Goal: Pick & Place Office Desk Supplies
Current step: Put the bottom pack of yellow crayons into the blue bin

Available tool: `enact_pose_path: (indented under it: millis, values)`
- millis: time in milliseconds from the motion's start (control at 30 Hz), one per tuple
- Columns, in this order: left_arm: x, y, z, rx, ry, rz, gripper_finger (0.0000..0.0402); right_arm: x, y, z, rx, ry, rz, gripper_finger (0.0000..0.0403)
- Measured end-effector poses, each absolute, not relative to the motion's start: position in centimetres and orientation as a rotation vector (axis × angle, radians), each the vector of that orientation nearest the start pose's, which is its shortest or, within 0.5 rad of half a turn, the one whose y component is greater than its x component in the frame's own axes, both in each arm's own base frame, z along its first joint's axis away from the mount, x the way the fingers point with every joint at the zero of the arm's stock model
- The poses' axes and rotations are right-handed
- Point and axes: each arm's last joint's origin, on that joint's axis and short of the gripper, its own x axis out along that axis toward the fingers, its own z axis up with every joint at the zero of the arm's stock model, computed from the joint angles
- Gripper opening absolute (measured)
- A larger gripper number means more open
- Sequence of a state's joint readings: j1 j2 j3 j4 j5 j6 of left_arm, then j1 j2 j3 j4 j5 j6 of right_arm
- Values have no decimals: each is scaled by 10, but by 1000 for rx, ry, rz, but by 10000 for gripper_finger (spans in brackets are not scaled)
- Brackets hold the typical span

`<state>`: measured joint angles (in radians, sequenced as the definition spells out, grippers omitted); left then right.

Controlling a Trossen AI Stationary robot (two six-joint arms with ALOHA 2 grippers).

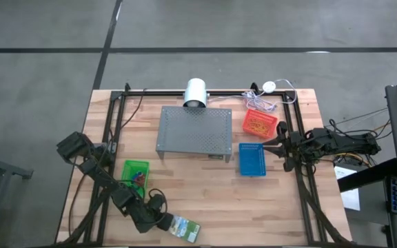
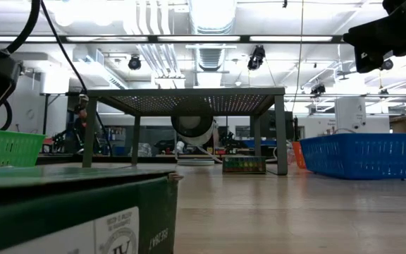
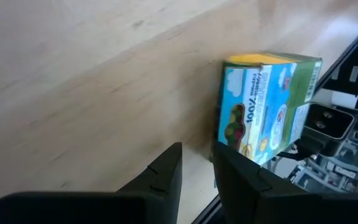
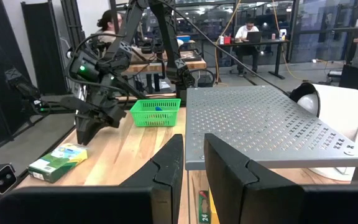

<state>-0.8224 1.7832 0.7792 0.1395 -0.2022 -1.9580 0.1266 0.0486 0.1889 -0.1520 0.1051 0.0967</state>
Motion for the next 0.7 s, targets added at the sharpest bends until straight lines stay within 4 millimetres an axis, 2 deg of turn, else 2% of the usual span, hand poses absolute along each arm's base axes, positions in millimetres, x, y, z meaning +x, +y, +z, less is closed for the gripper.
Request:
enact_pose_path:
  millis: [167,367,700]
  values:
    - [223,-231,113,-1360,976,332,94,87,8,209,95,13,21,63]
    - [226,-236,103,-1348,967,292,94,87,8,209,95,12,21,63]
    - [227,-237,110,-1260,889,229,94,87,8,209,95,13,21,63]
